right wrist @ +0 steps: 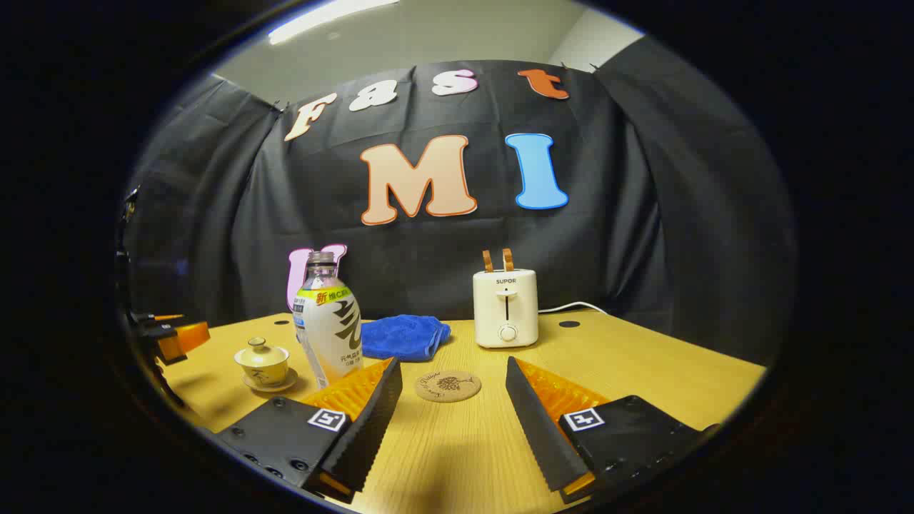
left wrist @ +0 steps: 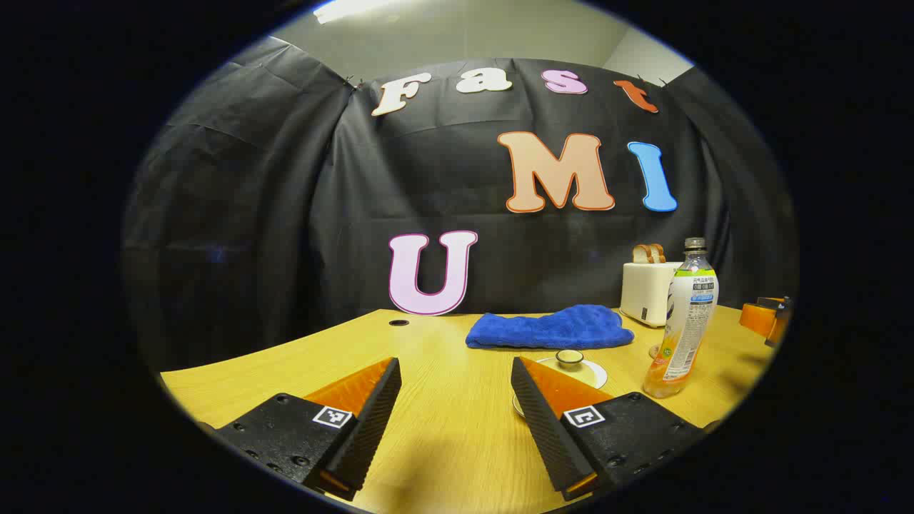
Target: Open the teacup lid with one hand, grasp the water bottle and pour water into the teacup with the other hand; after pouring, place the water bottle on the coaster and then close the teacup lid.
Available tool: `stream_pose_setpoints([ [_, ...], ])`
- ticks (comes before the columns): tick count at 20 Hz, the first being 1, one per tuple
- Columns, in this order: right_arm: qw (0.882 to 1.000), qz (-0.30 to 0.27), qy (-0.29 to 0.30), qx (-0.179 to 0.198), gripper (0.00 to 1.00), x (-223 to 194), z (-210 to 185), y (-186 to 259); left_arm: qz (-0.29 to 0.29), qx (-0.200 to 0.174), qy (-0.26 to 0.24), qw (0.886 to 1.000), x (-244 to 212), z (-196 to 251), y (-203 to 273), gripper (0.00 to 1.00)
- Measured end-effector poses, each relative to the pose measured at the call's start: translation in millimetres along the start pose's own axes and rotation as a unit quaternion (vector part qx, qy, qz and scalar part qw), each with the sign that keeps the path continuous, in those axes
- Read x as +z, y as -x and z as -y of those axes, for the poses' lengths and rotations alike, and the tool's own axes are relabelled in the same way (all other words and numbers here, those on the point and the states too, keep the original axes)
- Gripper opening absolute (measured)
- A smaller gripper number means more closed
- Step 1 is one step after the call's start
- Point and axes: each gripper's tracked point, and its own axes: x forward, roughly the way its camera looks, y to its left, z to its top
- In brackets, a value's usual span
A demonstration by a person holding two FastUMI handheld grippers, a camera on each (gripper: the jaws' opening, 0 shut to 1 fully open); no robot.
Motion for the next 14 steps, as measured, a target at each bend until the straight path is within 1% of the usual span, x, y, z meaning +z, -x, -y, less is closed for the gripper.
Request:
stream_pose_setpoints([
  [1,1.000,-0.003,-0.007,0.012,0.92,3.7,-1.7,-0.2,0.000,-0.001,0.000,1.000,-0.2,0.1,-0.3,0.91],
  [3,1.000,0.000,-0.005,0.012,0.95,0.3,-5.1,-2.0,0.000,-0.002,0.000,1.000,0.2,1.5,-0.7,0.91],
  [4,1.000,-0.001,-0.007,0.011,0.91,-0.7,-3.9,-2.2,0.000,-0.002,0.000,1.000,-0.6,1.2,-0.4,0.91],
  [6,1.000,-0.001,-0.007,0.011,1.00,0.3,-3.9,-1.0,0.000,-0.001,0.000,1.000,-1.5,0.8,-1.0,0.91],
  [7,1.000,0.000,-0.006,0.011,0.96,-0.3,-4.6,-1.5,0.000,-0.001,0.000,1.000,-1.2,1.0,-1.6,0.91],
  [8,1.000,-0.001,-0.006,0.011,0.96,0.4,-4.5,-1.7,0.001,-0.001,0.000,1.000,-1.3,1.1,-1.0,0.91],
  [10,1.000,0.000,-0.006,0.011,0.91,0.5,-4.8,-1.9,0.001,-0.003,0.000,1.000,-1.2,2.5,-1.4,0.92],
  [11,1.000,-0.001,-0.007,0.011,0.92,-0.9,-4.4,-2.1,0.001,-0.003,0.001,1.000,-1.2,3.1,-1.5,0.92],
  [12,1.000,0.000,-0.006,0.011,0.96,-0.2,-4.7,-2.2,0.001,-0.004,0.001,1.000,-1.7,2.5,-1.5,0.91],
  [13,1.000,-0.001,-0.007,0.010,0.96,-0.2,-5.0,-2.0,0.001,-0.004,0.001,1.000,-1.4,2.6,-1.4,0.91],
  [14,1.000,0.000,-0.006,0.011,0.93,0.0,-5.2,-2.6,0.001,-0.004,0.001,1.000,-2.1,2.7,-1.7,0.91],
])
